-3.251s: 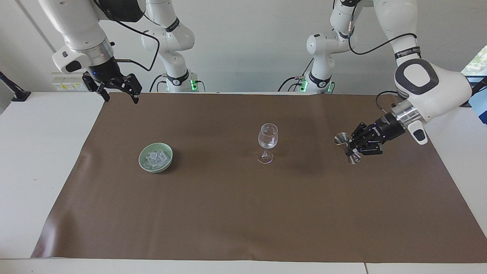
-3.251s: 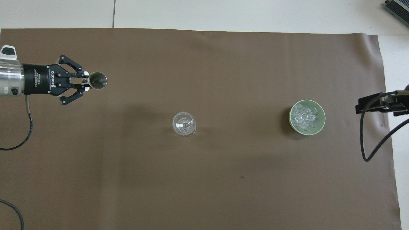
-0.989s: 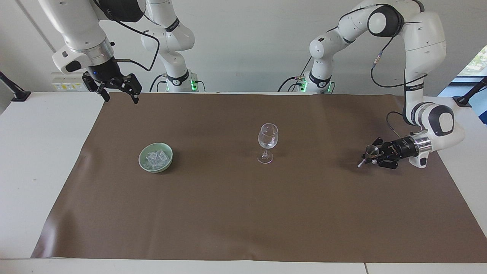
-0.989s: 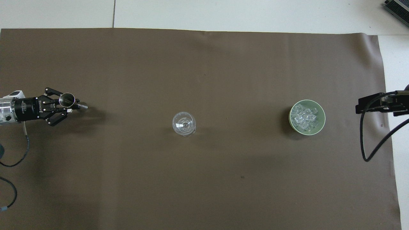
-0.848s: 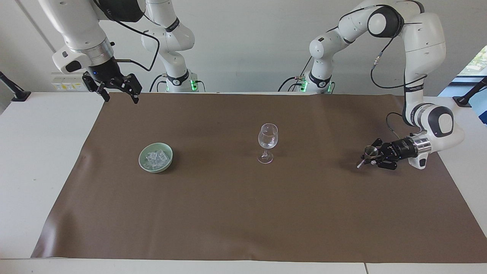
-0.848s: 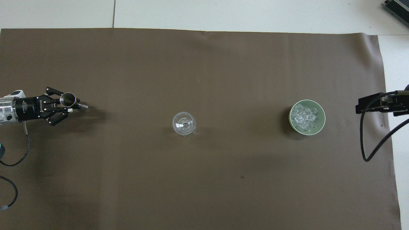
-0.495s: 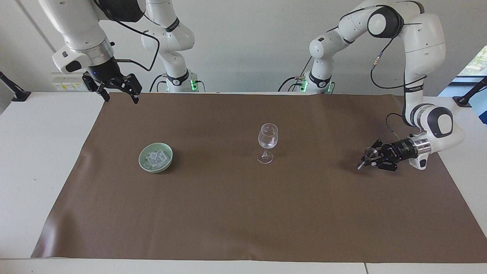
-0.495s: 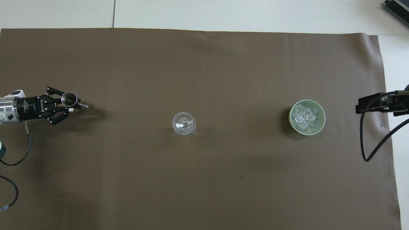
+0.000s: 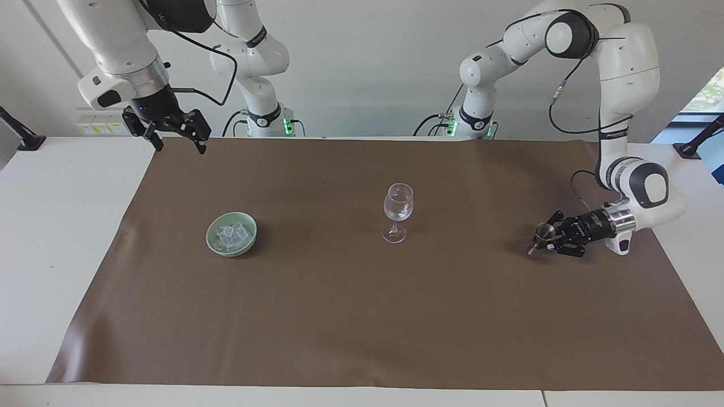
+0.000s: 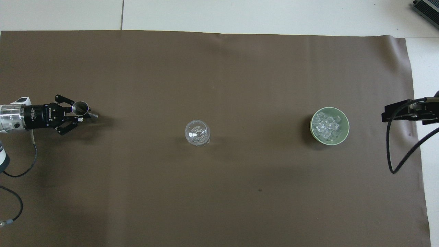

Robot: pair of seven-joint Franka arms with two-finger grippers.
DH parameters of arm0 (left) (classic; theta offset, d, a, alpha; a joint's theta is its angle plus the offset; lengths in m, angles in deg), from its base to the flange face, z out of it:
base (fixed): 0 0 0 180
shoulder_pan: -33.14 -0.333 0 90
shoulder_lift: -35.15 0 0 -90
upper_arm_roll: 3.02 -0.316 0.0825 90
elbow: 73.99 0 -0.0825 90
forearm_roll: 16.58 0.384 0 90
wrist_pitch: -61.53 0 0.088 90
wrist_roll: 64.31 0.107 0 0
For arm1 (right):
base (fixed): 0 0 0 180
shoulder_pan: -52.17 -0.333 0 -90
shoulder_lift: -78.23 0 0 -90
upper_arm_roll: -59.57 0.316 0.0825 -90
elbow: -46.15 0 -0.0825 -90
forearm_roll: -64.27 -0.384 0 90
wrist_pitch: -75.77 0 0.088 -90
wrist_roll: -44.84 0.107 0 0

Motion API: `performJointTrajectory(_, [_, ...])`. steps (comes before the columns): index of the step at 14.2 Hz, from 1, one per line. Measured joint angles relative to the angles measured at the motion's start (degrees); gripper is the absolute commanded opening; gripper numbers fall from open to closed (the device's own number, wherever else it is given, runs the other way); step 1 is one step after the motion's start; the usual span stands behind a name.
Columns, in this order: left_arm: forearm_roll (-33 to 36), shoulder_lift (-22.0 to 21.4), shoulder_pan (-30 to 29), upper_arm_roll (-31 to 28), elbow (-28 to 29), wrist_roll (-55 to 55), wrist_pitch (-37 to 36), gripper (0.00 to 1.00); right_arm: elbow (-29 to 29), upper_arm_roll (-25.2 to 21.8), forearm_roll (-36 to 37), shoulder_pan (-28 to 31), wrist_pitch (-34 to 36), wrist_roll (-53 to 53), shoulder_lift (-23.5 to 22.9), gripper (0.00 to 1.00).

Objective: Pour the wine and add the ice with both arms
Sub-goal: 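Lower the jigger onto the mat with the left gripper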

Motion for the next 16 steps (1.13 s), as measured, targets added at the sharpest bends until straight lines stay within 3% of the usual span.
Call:
performJointTrajectory(8, [0.74, 0.44, 0.00, -0.26, 0.47, 0.00, 1.48, 0.00, 0.00, 0.00, 0.00, 0.00, 0.00, 0.00, 0.00, 1.00])
performJointTrajectory(12, [1.20, 0.43, -0.03, -0.23, 0.30, -0.01, 1.51, 0.10, 0.00, 0.00, 0.00, 0.00, 0.00, 0.00, 0.00, 1.00])
performJointTrajectory(13, [1.33, 0.42, -0.03, -0.22, 0.25, -0.01, 1.51, 0.25, 0.00, 0.00, 0.00, 0.00, 0.00, 0.00, 0.00, 1.00])
performJointTrajectory(16, [2.70, 0.44, -0.06, -0.33, 0.21, -0.03, 2.00, 0.34, 0.00, 0.00, 0.00, 0.00, 0.00, 0.00, 0.00, 1.00])
